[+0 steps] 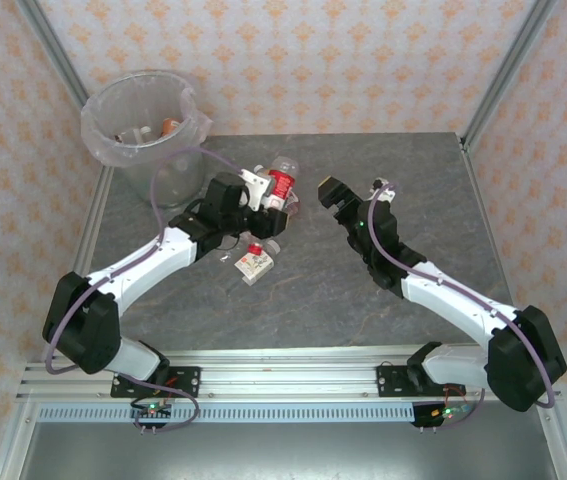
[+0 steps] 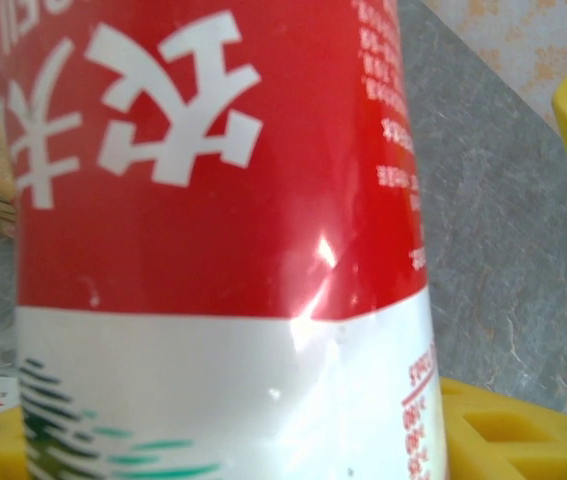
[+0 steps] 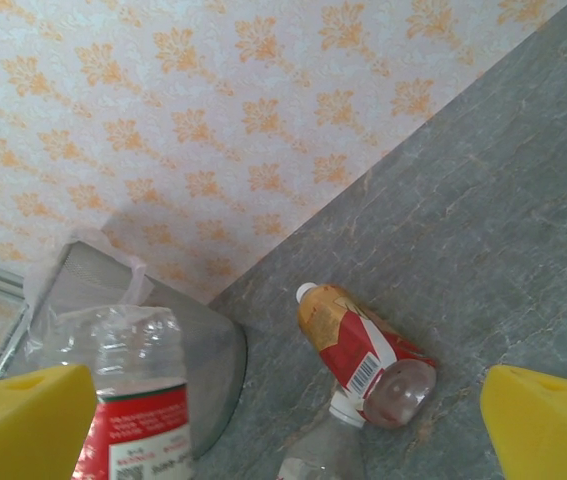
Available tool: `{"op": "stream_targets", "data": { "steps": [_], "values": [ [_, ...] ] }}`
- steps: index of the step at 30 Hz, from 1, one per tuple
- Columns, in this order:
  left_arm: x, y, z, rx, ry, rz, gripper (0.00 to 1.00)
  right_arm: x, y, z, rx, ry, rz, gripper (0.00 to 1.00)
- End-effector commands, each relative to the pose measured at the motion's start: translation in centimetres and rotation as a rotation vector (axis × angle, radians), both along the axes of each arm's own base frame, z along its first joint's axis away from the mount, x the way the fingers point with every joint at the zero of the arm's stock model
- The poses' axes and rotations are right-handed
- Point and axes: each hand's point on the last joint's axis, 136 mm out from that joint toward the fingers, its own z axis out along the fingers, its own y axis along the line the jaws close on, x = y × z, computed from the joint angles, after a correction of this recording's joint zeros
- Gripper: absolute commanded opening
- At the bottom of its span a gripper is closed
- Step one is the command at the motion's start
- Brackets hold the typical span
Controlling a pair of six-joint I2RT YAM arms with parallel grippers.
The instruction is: Put the plastic bottles in the bin
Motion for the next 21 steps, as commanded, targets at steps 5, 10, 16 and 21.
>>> {"op": "stream_targets", "data": {
  "steps": [5,10,16,21],
  "values": [
    [2.3,2.6,4.9,-0.034,-0.076,0.120,0.58,-0.2,-0.6,-0.8,-0.057,0.002,-0.012,0.99],
    [3.6,4.1,6.3,-0.022,-0.099,0.180,0.58,-0.3,-0.9,-1.2,-0.076,-0.013,-0.017,0.99],
    [5.6,6.8,11.0,-0.006,-0.161,0.278,0.58,-0.6,0.6,-1.6,-0.125,-0.018,0.081,0.99],
    [7.9,11.7,15.0,0.088,-0.245,0.528,0.59,-0.5,1.7,-1.7,-0.123,-0.010,0.132,0.99]
  ]
}}
